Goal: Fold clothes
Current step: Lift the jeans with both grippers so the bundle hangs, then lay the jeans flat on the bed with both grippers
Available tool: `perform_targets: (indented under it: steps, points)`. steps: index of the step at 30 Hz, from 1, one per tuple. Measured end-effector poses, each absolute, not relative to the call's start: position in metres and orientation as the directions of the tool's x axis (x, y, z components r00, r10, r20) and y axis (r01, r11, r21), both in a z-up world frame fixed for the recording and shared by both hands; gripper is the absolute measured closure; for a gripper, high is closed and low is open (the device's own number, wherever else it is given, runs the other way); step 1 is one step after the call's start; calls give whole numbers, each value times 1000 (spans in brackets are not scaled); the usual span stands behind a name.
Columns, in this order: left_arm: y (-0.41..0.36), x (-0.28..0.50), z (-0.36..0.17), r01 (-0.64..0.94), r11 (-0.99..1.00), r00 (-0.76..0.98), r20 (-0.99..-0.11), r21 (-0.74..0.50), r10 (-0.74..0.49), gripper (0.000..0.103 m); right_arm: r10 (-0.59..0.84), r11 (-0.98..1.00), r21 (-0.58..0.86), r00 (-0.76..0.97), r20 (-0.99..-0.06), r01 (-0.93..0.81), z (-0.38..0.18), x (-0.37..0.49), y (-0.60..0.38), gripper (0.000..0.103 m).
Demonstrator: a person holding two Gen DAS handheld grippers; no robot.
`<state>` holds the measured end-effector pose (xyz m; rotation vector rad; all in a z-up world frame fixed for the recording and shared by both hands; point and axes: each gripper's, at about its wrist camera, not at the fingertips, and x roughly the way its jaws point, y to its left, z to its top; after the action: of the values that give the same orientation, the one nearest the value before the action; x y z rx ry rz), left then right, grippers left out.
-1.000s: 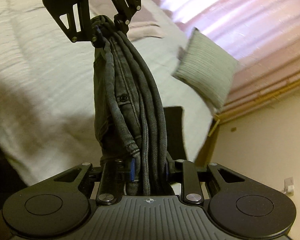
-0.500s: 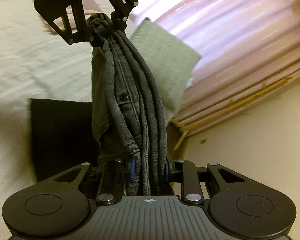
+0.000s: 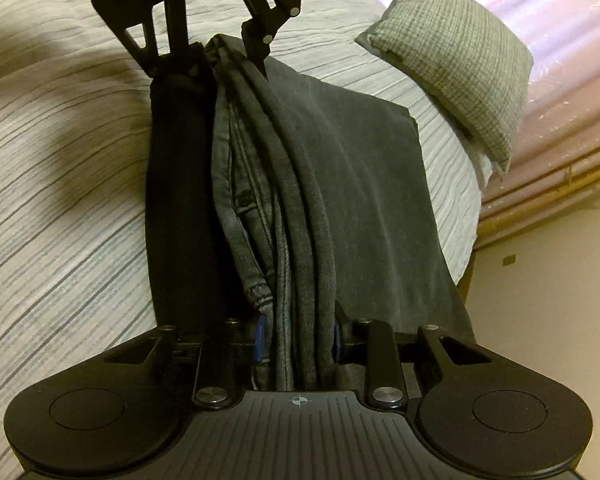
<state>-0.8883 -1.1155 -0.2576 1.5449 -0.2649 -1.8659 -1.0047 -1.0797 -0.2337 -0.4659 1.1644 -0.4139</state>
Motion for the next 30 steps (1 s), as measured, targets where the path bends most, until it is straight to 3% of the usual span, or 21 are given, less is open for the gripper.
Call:
perform_targets:
  steps: [6, 9, 15, 17, 20, 26, 30]
  points:
    - [-1095, -872, -230, 438, -694, -67, -750, 571, -658, 79, -550, 829, -548, 329, -768, 109, -222, -996, -1070, 75]
    - [-1088, -883, -248, 418, -719, -54, -775, 555, -629, 78, -557, 822, -565, 310, -771, 71, -239, -992, -1058, 75]
    - [-1092, -880, -267, 390, -727, -43, -777, 566, -628, 72, -566, 817, -574, 269, -779, 55, -261, -987, -1056, 67]
    - [-1086, -877, -263, 405, -726, -37, -784, 555, -620, 71, -566, 821, -565, 257, -783, 84, -259, -990, -1051, 53]
    - [-1071, -869, -250, 464, -726, -38, -808, 507, -588, 71, -556, 831, -535, 238, -797, 151, -252, -997, -1044, 51]
    - [-1082, -841, -195, 764, -585, -134, -821, 271, -555, 71, -472, 814, -288, 284, -835, 505, -203, -1025, -1063, 51]
    - [-1094, -853, -171, 845, -507, -186, -794, 171, -579, 71, -448, 706, -65, 374, -812, 705, -181, -1043, -1087, 51]
